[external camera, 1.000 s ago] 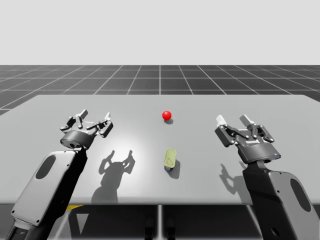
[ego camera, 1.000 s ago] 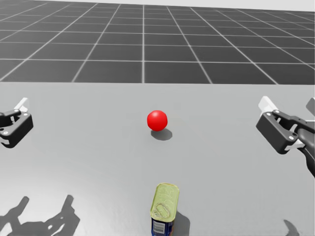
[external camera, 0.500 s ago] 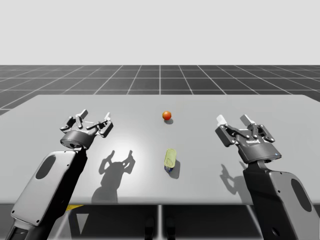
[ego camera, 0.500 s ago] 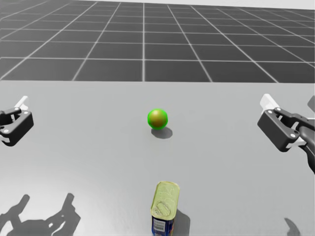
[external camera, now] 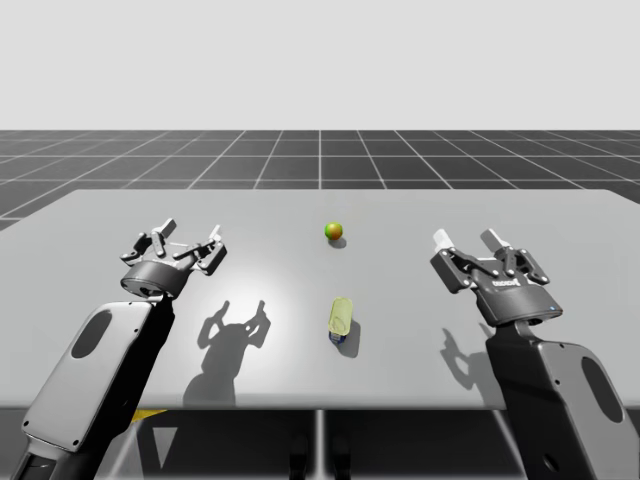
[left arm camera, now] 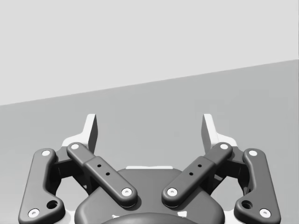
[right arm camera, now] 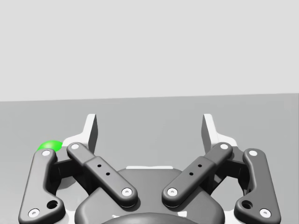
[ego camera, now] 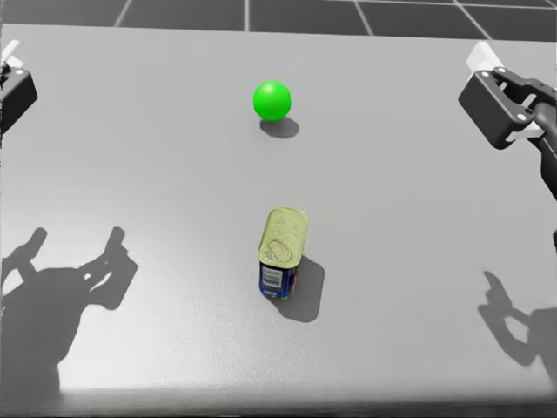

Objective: Watch the red light. When it turns green, pick up the object.

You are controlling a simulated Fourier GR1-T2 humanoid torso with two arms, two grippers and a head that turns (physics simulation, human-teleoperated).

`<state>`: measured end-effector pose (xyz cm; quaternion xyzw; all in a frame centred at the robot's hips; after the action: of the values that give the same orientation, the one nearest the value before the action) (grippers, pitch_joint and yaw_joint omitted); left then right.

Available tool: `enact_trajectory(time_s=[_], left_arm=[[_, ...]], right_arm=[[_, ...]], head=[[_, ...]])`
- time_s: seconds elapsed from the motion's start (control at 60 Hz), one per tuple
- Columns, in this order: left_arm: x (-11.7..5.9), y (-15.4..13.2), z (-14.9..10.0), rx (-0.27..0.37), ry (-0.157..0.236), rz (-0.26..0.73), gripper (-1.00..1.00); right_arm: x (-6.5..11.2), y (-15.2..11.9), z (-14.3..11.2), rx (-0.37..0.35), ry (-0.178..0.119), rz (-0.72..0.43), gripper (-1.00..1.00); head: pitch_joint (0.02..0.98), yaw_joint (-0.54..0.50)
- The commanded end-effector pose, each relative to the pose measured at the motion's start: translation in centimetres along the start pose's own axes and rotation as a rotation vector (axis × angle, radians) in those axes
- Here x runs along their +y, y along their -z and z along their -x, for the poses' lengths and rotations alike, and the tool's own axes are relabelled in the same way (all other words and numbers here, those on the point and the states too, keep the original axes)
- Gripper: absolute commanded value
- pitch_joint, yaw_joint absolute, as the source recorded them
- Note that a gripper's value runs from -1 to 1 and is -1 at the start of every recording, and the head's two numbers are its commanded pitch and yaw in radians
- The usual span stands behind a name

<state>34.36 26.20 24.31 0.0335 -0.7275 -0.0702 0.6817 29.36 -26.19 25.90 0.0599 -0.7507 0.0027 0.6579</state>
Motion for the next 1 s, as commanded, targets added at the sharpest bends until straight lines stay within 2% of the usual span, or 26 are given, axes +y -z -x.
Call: enact_trajectory(time_s=[0.017,0.117,0.133,0.167,0.217,0.283,0.333,0.417,0.5,0.517,0.55,0.583,0.6,0.633,0.683,0.767,0.817,0.9,1.0], left_arm=[[-0.2,0.0,0.0,0.0,0.005,0.007,-1.0],[-0.3,0.1,-0.1,0.0,0.006,0.013,-1.0],[-0.3,0.1,-0.1,0.002,0.006,0.015,-1.0],[-0.3,0.1,0.0,0.002,0.006,0.016,-1.0],[-0.4,0.1,0.0,0.003,0.005,0.016,-1.0],[-0.5,0.1,0.0,0.006,0.005,0.017,-1.0],[-0.5,0.1,0.0,0.008,0.005,0.018,-1.0],[-0.6,0.1,0.1,0.012,0.005,0.021,-1.0],[-0.6,0.1,0.1,0.015,0.005,0.024,-1.0],[-0.7,0.1,0.1,0.016,0.005,0.026,-1.0],[-0.7,0.1,0.2,0.016,0.005,0.027,-1.0],[-0.7,0.1,0.2,0.016,0.007,0.027,-1.0],[-0.7,0.2,0.2,0.016,0.008,0.028,-1.0],[-0.7,0.2,0.2,0.015,0.011,0.028,-1.0],[-0.8,0.2,0.3,0.017,0.012,0.029,-1.0],[-0.9,0.2,0.4,0.021,0.015,0.032,-1.0],[-0.8,0.3,0.4,0.021,0.015,0.032,-1.0],[-1.0,0.3,0.5,0.024,0.018,0.036,-1.0],[-1.1,0.3,0.6,0.025,0.02,0.038,-1.0]], right_arm=[[0.0,0.1,0.1,0.005,0.002,-0.002,-1.0],[-0.1,0.1,-0.1,0.012,-0.004,-0.02,-1.0],[-0.2,0.1,-0.3,0.02,0.007,-0.03,-1.0],[-0.2,0.0,-0.3,0.029,0.007,-0.047,-1.0],[0.0,0.0,-0.5,0.046,0.042,-0.071,-1.0],[0.6,-0.2,-0.5,0.071,0.049,-0.162,-1.0],[1.1,-0.4,-0.2,0.08,0.026,-0.237,-1.0],[1.3,-0.6,0.1,0.104,0.008,-0.314,-1.0],[1.4,-0.9,0.4,0.137,0.01,-0.436,-1.0],[1.5,-1.1,0.6,0.147,0.014,-0.507,-1.0],[1.6,-1.3,0.8,0.157,0.004,-0.553,-1.0],[1.8,-1.6,1.0,0.17,-0.025,-0.608,-1.0],[2.1,-2.1,1.5,0.193,-0.047,-0.68,-1.0],[2.3,-2.5,1.8,0.209,-0.052,-0.722,-1.0],[2.8,-3.3,2.6,0.228,-0.089,-0.801,-1.0],[3.4,-4.6,3.8,0.255,-0.12,-0.905,-1.0],[3.6,-4.9,4.1,0.258,-0.131,-0.922,-1.0],[3.9,-5.6,5.8,0.32,-0.164,-0.96,-1.0],[4.2,-5.7,7.2,0.362,-0.152,-0.977,-1.0]], head=[[0.874,-0.09],[0.878,-0.09],[0.879,-0.09],[0.878,-0.09],[0.879,-0.09],[0.878,-0.08],[0.877,-0.08],[0.873,-0.08],[0.871,-0.09],[0.87,-0.09],[0.87,-0.09],[0.87,-0.09],[0.869,-0.08],[0.869,-0.08],[0.867,-0.08],[0.867,-0.08],[0.867,-0.08],[0.865,-0.08],[0.862,-0.08]])
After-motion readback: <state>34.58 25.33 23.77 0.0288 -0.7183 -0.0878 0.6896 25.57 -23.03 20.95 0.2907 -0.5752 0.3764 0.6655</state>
